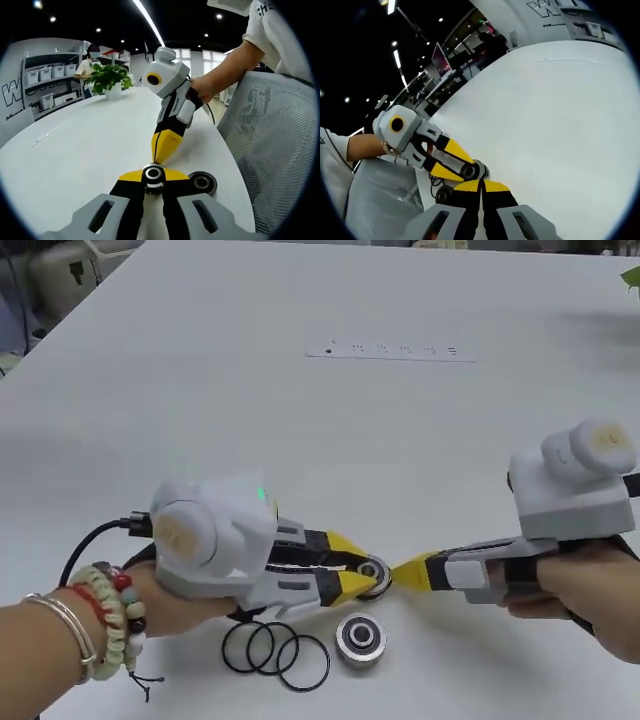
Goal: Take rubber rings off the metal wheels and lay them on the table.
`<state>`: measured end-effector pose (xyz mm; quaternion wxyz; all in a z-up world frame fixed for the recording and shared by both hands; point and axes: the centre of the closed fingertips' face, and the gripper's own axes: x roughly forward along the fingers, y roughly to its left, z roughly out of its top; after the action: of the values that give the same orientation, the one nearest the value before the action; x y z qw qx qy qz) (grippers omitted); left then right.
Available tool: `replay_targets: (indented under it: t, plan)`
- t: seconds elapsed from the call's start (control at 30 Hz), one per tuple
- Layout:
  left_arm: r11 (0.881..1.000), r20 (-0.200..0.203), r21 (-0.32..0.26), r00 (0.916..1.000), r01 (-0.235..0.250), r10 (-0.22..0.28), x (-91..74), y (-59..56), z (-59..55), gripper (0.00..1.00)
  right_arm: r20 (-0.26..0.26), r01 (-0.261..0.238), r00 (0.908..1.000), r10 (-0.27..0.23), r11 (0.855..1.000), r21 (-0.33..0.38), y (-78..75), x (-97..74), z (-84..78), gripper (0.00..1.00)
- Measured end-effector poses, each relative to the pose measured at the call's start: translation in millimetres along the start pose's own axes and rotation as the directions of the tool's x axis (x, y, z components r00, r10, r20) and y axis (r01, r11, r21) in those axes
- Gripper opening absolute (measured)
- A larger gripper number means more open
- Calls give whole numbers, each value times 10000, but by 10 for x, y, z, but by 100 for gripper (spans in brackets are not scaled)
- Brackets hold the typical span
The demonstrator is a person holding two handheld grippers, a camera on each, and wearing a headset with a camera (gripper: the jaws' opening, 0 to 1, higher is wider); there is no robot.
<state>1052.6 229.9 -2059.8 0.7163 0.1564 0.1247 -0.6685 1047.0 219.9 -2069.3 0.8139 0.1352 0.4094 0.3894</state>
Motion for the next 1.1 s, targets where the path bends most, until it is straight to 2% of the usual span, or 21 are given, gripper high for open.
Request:
replay_targets:
  t: [0.07,1.1]
  plan:
    - [10000,-13,3,10000,0,0,1,0,1,8,111,-108,9999,107,9998,136,25,-4,25,0]
    - [10000,-95,65,9999,-32,32,6,-9,3,8,139,-56,9999,57,10000,-83,68,-6,54,0]
